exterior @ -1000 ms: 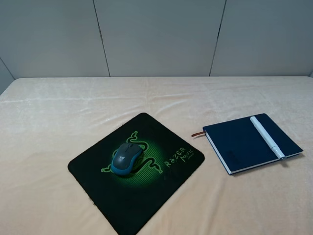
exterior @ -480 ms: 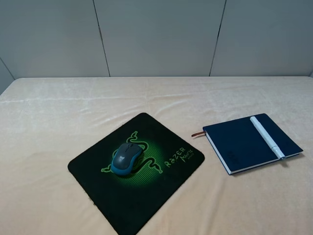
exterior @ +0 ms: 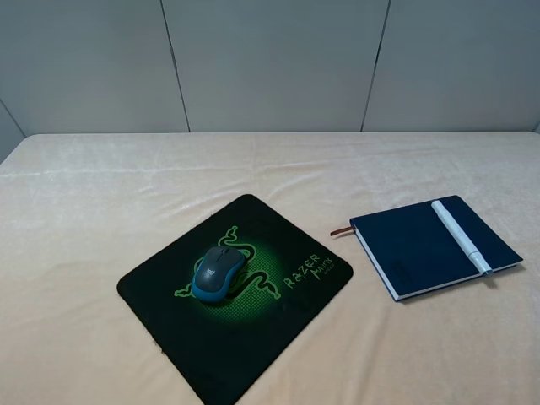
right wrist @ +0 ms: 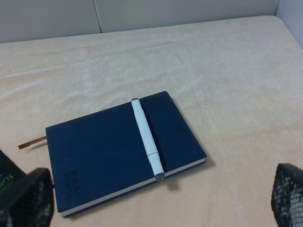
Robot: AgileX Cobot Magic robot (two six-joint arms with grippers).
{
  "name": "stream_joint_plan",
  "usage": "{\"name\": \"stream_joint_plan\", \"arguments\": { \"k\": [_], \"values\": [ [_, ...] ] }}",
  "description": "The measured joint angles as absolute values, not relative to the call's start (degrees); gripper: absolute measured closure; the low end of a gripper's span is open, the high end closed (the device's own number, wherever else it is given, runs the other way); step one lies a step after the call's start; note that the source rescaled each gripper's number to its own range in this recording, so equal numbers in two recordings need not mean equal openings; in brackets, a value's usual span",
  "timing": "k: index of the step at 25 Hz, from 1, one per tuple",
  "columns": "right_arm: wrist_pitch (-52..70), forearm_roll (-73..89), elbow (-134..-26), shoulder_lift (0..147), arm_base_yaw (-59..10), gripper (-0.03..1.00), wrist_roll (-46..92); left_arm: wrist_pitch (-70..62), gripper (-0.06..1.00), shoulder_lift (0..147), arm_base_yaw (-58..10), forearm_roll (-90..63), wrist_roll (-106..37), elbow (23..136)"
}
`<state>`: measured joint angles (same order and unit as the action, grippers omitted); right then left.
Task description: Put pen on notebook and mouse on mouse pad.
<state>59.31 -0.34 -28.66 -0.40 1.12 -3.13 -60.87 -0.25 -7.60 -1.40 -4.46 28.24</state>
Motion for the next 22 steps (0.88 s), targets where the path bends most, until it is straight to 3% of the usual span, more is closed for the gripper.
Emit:
{"name": "stream_joint_plan", "arguments": {
  "k": [22],
  "values": [
    [59.09, -0.34, -28.66, -0.4, 1.12, -0.03, -3.13, -60.87, -0.06, -0.25, -7.6, -1.4, -4.46, 28.24]
  ]
}}
